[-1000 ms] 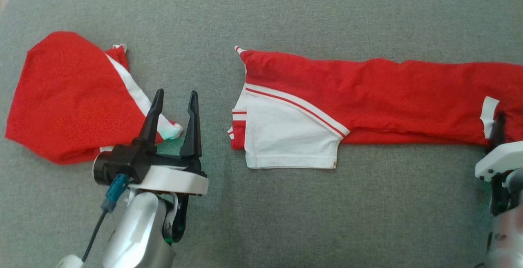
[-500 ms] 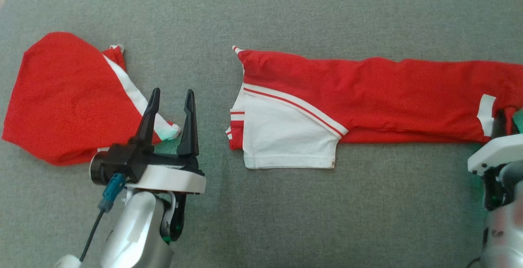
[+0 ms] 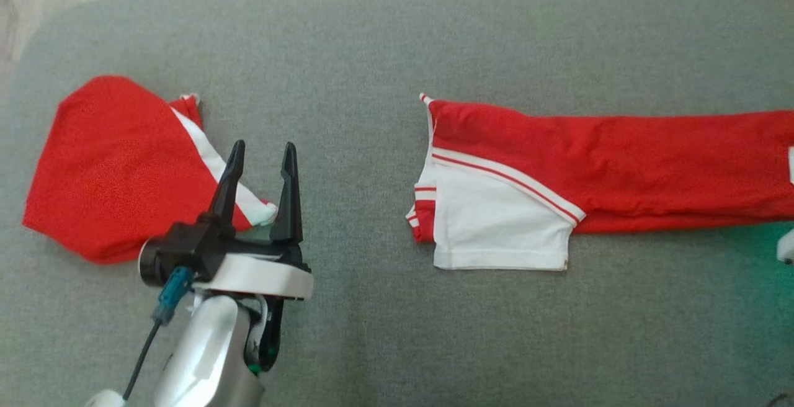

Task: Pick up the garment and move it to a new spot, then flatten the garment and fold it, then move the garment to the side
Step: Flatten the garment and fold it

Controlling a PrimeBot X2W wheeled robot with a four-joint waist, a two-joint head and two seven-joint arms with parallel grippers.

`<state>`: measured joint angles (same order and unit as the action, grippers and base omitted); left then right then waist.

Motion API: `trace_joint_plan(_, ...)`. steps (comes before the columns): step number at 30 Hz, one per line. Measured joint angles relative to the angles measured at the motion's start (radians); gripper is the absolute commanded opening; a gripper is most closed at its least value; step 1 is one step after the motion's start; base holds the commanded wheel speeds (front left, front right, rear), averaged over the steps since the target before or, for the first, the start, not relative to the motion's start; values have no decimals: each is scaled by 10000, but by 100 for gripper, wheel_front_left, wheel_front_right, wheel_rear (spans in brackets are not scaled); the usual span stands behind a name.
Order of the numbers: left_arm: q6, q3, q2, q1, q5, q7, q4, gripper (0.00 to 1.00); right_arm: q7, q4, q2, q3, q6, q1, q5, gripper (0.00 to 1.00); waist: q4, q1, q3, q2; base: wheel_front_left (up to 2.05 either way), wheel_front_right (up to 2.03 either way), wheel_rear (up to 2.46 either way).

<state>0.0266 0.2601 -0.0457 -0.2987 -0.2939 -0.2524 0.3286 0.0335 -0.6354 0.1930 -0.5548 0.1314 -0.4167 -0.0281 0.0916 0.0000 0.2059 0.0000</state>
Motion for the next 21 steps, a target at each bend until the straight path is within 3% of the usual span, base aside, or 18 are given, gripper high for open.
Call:
trace_joint_plan(4,-6,-10,0,225,-59,0,65,100,-65,424,-265,706,0,1,79,0,-12,-1,-480,0,0,0,0)
trace_joint_plan(12,-59,-36,-2,635,-59,0,67,100,679,2178,-1195,2888,0,199,1501,0,91,-2,-1236,0,0,0,0)
trace_joint_plan(17,-58,-82,-2,635,-59,2,69,100,1083,2999,-1350,4378,0,551,2311,0,357,-1,-1316,0,0,0,0)
trace_joint_plan(21,13,-205,-2,625,-58,0,73,100,955,2911,-1358,5716,0,676,3338,0,630,-1,-1284,0,0,0,0)
